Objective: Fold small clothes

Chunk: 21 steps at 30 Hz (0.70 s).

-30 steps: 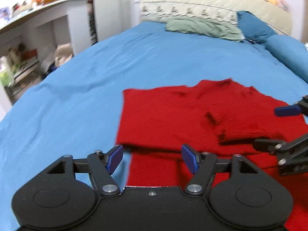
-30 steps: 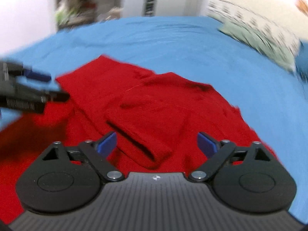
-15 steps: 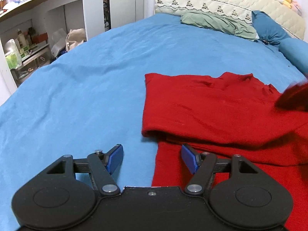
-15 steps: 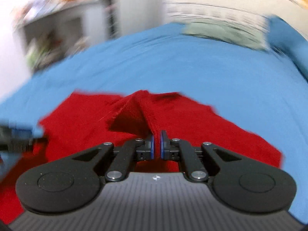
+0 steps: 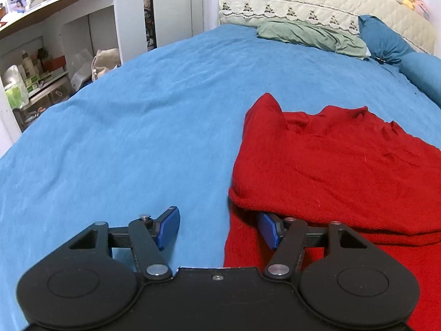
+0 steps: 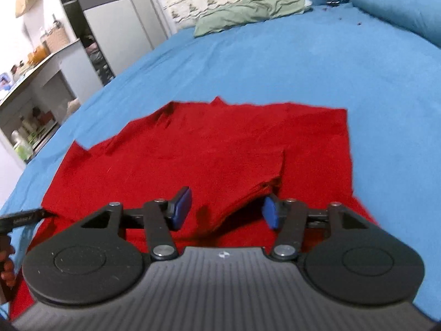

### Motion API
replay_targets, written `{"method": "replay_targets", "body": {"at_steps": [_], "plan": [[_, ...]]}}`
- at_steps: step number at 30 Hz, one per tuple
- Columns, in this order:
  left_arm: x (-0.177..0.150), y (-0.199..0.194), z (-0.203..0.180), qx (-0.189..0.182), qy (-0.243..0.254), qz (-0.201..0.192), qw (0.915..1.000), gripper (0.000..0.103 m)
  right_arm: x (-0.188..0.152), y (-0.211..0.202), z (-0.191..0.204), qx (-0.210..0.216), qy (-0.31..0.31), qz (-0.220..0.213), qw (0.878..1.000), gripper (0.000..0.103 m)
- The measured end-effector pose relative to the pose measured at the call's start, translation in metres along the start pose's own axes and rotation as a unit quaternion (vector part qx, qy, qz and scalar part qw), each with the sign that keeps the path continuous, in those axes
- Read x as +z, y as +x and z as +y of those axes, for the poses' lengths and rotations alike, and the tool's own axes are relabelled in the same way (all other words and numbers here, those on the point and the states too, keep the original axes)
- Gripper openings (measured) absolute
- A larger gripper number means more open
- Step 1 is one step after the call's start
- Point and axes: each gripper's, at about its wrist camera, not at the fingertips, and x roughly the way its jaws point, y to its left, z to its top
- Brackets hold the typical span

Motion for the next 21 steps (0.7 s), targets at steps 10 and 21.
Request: {"method": "replay_targets", "body": {"at_steps": [10,21], "plan": [[0.011,0.009,-0.003,-0.02,0.024,-0.015,0.9994,0.053,0.046,-0.043,-0.023,-0.03,0.008,-0.074,0.997,0.02],[0.008,-0.012,-0.007,-0.045,0.036,-0.044,0.9973,0.005,0.015,-0.023,-0.033,-0.045,0.001,-0.02,0.999,0.02]]}}
